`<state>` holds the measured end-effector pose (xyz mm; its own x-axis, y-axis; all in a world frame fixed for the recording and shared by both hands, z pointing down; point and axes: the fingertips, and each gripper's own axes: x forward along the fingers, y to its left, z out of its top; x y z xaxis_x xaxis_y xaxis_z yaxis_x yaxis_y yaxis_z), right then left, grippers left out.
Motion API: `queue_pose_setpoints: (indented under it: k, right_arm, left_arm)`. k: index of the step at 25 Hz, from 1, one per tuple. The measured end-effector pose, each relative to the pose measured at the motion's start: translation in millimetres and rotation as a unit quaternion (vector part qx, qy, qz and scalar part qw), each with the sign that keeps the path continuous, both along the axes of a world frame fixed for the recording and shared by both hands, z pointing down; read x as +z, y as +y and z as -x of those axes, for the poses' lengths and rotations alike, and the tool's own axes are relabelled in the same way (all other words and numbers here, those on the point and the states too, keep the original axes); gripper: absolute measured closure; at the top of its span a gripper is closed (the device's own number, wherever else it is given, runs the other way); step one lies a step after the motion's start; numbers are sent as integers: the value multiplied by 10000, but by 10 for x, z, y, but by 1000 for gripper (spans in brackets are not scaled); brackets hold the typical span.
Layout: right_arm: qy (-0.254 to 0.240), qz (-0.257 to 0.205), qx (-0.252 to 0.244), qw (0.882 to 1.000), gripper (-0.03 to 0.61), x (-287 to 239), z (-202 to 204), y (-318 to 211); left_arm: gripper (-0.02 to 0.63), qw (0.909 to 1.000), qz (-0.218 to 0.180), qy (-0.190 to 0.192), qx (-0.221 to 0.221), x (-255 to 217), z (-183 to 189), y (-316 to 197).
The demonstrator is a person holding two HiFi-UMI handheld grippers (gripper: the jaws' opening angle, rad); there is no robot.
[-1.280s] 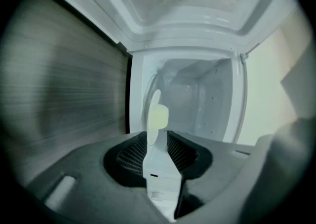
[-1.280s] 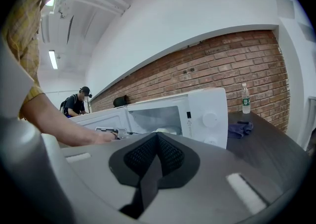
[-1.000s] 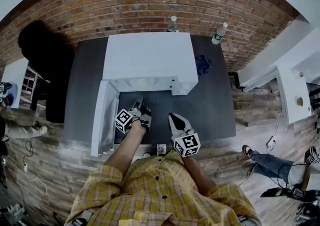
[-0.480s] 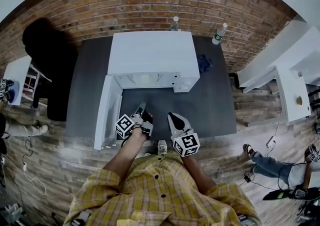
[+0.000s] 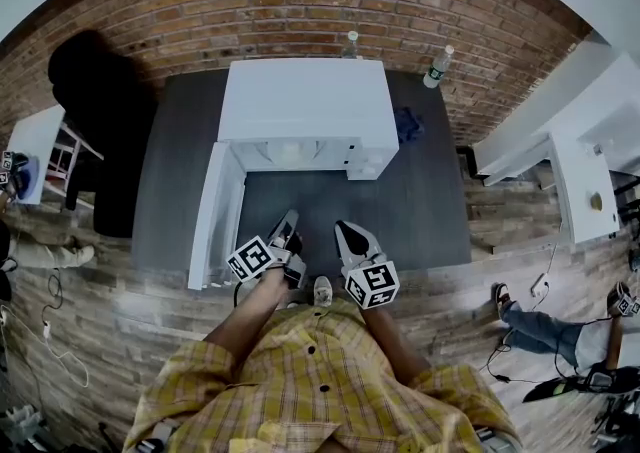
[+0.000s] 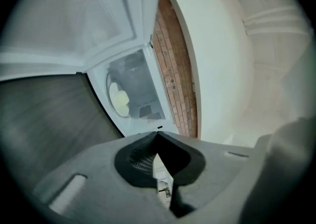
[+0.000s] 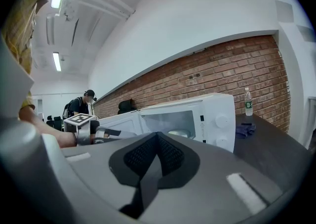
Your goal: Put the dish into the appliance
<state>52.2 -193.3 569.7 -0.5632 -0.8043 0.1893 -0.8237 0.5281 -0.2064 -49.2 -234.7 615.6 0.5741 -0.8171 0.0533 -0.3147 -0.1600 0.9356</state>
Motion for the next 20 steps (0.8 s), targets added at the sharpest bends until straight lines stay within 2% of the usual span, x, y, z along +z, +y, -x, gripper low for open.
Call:
queue_pose_setpoints:
  k: [2,6,12,16,20]
  right_arm:
    - [-21,21,-20,10000,581,-3,19,24]
    - [-84,57,-83,9999,581,-9,57,69]
    - [-219,155,-76,9996,581,23,44,106]
    - [-201,120,-88,9997,581,17,38,132]
    - [-170,97,-127,9997,581,14,54,182]
  left_arm:
    - [615,9983,-276,-465,195,-71,-40,76]
    - [615,9880,-762,-1276,419,-189,-100,216]
    - [615,9624,-1306,-2308,586,-253,-133,407]
    - [615,9457,-1611,-2766,568,-308,-143,477]
    - [615,9323,-1870,-3056,501,-391,-133,540]
